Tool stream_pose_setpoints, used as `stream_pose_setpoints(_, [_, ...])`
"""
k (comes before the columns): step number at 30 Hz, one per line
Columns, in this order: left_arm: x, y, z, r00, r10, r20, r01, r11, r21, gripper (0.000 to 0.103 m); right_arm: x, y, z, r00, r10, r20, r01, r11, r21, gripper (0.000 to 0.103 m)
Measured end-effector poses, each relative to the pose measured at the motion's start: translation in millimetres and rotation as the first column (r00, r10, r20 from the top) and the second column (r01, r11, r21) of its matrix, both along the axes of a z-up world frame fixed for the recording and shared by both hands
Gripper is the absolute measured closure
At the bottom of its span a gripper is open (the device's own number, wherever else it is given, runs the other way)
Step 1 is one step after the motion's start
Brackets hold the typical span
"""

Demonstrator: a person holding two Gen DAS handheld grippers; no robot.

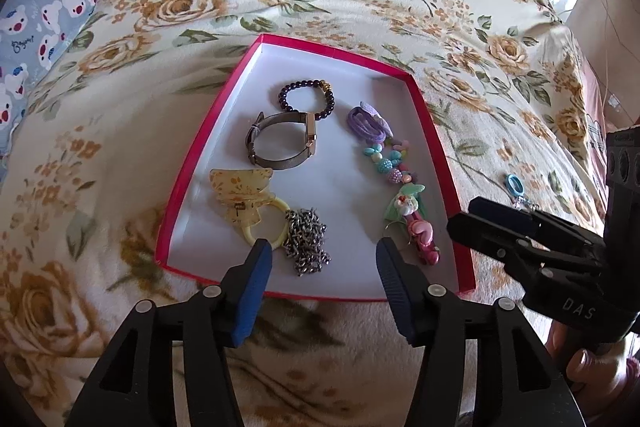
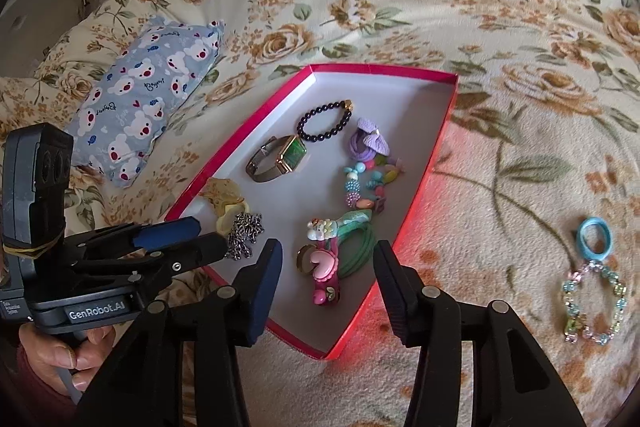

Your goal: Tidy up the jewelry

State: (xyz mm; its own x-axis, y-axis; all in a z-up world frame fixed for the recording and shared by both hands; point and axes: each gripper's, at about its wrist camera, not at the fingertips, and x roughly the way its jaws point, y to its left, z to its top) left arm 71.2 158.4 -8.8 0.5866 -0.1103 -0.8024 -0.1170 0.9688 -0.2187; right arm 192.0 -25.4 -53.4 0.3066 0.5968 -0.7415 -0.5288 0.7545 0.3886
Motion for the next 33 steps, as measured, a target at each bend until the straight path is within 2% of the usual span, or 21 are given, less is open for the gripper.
stream_pose_setpoints(4, [-9, 4, 5, 1.000, 0.015, 0.009, -0.015, 1.000, -0.001, 0.045, -1, -7, 2, 1.000, -0.018, 0.002, 0.018, 1.000, 0.016, 0.044])
stream_pose_setpoints(7, [-19, 7, 10, 0.999, 0.033, 0.028, -0.033, 0.999, -0.008, 0.041, -4, -10, 2, 1.000, -0.024, 0.002, 0.024, 0.999, 0.027, 0.042])
stream_pose_setpoints(10, [-27, 10, 14, 0.998, 0.053, 0.045, -0.052, 0.998, -0.018, 0.035, -7, -11, 3, 1.000, -0.026, 0.007, 0.026, 0.999, 0.032, 0.038])
stream_pose_setpoints(14, [-39, 12, 16, 0.994, 0.091, 0.068, -0.088, 0.995, -0.040, 0.020, -14, -16, 5, 0.999, -0.035, 0.014, 0.035, 0.997, 0.062, 0.027])
stream_pose_setpoints(15, [-44, 12, 17, 0.992, 0.101, 0.076, -0.097, 0.994, -0.046, 0.019, -16, -17, 5, 0.999, -0.037, 0.018, 0.036, 0.997, 0.066, 0.025])
stream_pose_setpoints(19, [-58, 14, 18, 0.988, 0.129, 0.089, -0.126, 0.991, -0.041, 0.017, -26, -21, 13, 0.997, -0.037, 0.071, 0.032, 0.997, 0.063, 0.015])
stream_pose_setpoints(21, [-66, 15, 19, 0.985, 0.147, 0.094, -0.144, 0.989, -0.033, 0.010, -31, -25, 19, 0.994, -0.042, 0.099, 0.035, 0.997, 0.072, 0.011])
stream_pose_setpoints(23, [-74, 17, 22, 0.980, 0.171, 0.101, -0.169, 0.985, -0.022, 0.007, -35, -28, 25, 0.991, -0.048, 0.127, 0.039, 0.997, 0.073, 0.005])
stream_pose_setpoints(27, [-85, 13, 31, 0.974, 0.183, 0.131, -0.186, 0.982, 0.011, 0.006, -43, -32, 41, 0.981, -0.054, 0.188, 0.042, 0.997, 0.065, 0.004])
stream_pose_setpoints(33, [-102, -6, 59, 0.964, 0.141, 0.228, -0.177, 0.973, 0.147, 0.001, -49, -31, 75, 0.964, -0.010, 0.267, 0.002, 1.000, 0.031, 0.000])
